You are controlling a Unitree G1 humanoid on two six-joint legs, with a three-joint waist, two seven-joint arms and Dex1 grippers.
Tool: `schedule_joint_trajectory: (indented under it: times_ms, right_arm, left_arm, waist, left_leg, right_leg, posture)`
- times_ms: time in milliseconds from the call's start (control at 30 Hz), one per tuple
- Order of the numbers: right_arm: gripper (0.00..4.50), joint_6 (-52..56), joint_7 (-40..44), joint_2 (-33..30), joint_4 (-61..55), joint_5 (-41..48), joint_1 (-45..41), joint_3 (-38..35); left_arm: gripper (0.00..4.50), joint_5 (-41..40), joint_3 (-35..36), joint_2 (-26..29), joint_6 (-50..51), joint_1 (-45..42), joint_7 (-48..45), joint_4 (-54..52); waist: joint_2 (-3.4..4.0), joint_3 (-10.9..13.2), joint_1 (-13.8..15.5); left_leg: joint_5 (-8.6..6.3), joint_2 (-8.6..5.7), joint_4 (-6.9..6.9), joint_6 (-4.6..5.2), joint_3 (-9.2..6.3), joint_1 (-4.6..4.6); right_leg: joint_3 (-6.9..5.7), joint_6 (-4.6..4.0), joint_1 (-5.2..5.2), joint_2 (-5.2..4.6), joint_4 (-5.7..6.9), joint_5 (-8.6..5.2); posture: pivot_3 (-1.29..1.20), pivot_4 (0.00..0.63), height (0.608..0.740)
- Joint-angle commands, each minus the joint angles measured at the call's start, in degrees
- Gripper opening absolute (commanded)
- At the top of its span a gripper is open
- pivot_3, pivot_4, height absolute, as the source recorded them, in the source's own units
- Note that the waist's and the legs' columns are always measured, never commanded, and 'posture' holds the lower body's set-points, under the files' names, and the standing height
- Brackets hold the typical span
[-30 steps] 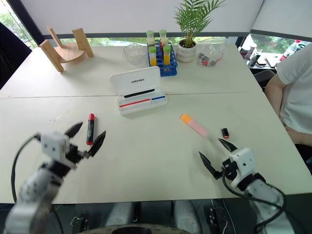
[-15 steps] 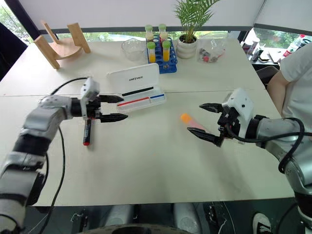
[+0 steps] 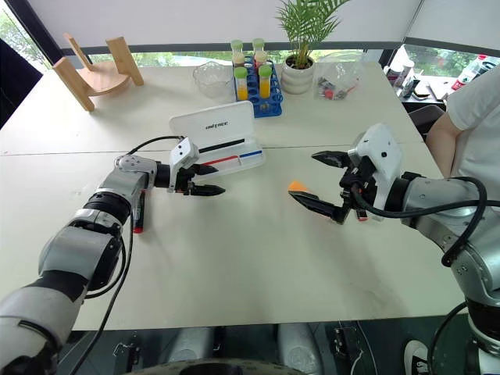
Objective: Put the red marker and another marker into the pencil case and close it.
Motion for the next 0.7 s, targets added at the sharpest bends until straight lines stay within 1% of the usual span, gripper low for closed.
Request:
schedule_joint_trajectory:
  times_ms: [33, 133, 167, 267, 300, 400, 500, 567, 633, 700]
  right_arm:
    - [4.5, -0.3, -1.0, 0.6, -1.2, 0.2, -2.0, -0.4]
    - [4.5, -0.4, -1.0, 0.6, -0.8, -0.1, -3.0, 0.1]
    - [4.5, -0.4, -0.9, 0.6, -0.6, -0.1, -3.4, 0.1]
    - [4.5, -0.4, -0.8, 0.6, 0.0, -0.1, -4.5, 0.3]
    - [4.5, -0.4, -0.6, 0.6, 0.3, -0.1, -4.7, 0.3]
    - [4.5, -1.1, 0.0, 0.3, 1.3, -0.7, -5.2, 0.6]
    - [4.5, -1.6, 0.6, 0.5, 2.1, -1.1, -5.5, 1.0]
    - [4.5, -2.1, 0.9, 0.6, 2.7, -1.5, -5.8, 1.4]
    - [4.5, -2.7, 1.3, 0.7, 3.4, -1.9, -6.0, 1.9]
    - [4.5, -3.5, 2.1, 0.7, 4.3, -2.6, -6.4, 2.6]
  left_arm:
    - [1.74, 1.0, 1.2, 0.3, 0.8, -0.5, -2.6, 0.7]
    - [0.25, 1.3, 1.6, 1.1, 1.7, 0.2, -5.7, -0.6]
    - [0.04, 1.2, 1.6, 1.5, 2.1, 0.8, -7.4, -1.7]
    - [0.04, 0.8, 1.2, 3.2, 4.6, 3.9, -13.1, -8.2]
    - [0.04, 0.4, 0.8, 3.9, 6.2, 5.8, -14.7, -12.1]
    - [0.04, -1.8, -0.1, 6.5, 13.4, 14.8, -17.3, -29.1]
    - [0.04, -3.9, -0.3, 8.2, 19.2, 22.9, -15.7, -43.4]
    - [0.04, -4.7, -0.4, 8.9, 21.6, 27.1, -13.8, -50.3]
    - [0.04, -5.0, -0.6, 9.2, 22.7, 29.6, -12.0, -54.5]
    - [0.04, -4.8, -0.6, 9.0, 22.6, 31.0, -10.3, -56.3]
  waist:
    - [0.0, 0.0, -0.1]
    - [0.01, 0.0, 0.0]
    - [0.0, 0.0, 0.0]
    - [0.01, 0.0, -0.3]
    - [0.01, 0.0, -0.3]
    - [0.04, 0.0, -0.3]
    - [0.05, 0.0, -0.2]
    - [0.06, 0.0, -0.1]
    - [0.06, 0.0, 0.2]
    - [0.06, 0.0, 0.2]
  left_leg:
    - [0.0, 0.0, 0.0, 0.0, 0.0, 0.01]
    - [0.0, 0.0, -0.01, 0.0, 0.0, 0.0]
    - [0.0, 0.0, -0.02, 0.0, 0.0, 0.0]
    - [0.0, 0.0, -0.02, 0.0, 0.0, 0.0]
    - [0.0, 0.01, -0.02, 0.0, 0.01, 0.02]
    - [0.0, 0.04, -0.06, -0.01, 0.01, 0.03]
    - [0.01, 0.06, -0.06, -0.01, 0.0, 0.06]
    - [0.01, 0.07, -0.05, -0.01, 0.01, 0.09]
    - [0.01, 0.06, -0.01, -0.01, 0.01, 0.12]
    - [0.01, 0.06, 0.02, -0.02, 0.0, 0.16]
  right_leg:
    - [0.0, 0.0, 0.0, 0.0, 0.01, 0.0]
    - [0.0, 0.0, -0.01, 0.01, 0.02, 0.0]
    - [0.0, 0.0, -0.01, 0.01, 0.01, 0.0]
    - [0.0, 0.0, -0.01, 0.01, 0.01, 0.0]
    - [0.01, 0.0, -0.01, 0.02, 0.01, 0.0]
    - [0.02, -0.01, -0.02, 0.02, 0.03, -0.01]
    - [0.04, -0.01, 0.0, 0.0, 0.04, -0.01]
    - [0.06, -0.01, 0.03, -0.02, 0.04, -0.01]
    - [0.05, -0.01, 0.09, -0.04, 0.06, -0.01]
    - [0.04, -0.01, 0.15, -0.04, 0.09, -0.01]
  posture:
    - [0.0, 0.15, 0.74]
    - [0.0, 0.15, 0.74]
    - [0.0, 0.15, 0.74]
    - [0.0, 0.15, 0.74]
    - [0.0, 0.15, 0.74]
    - [0.0, 0.15, 0.74]
    - [0.0, 0.15, 0.74]
    - [0.0, 0.15, 0.74]
    - [0.0, 0.15, 0.74]
    - [0.0, 0.15, 0.74]
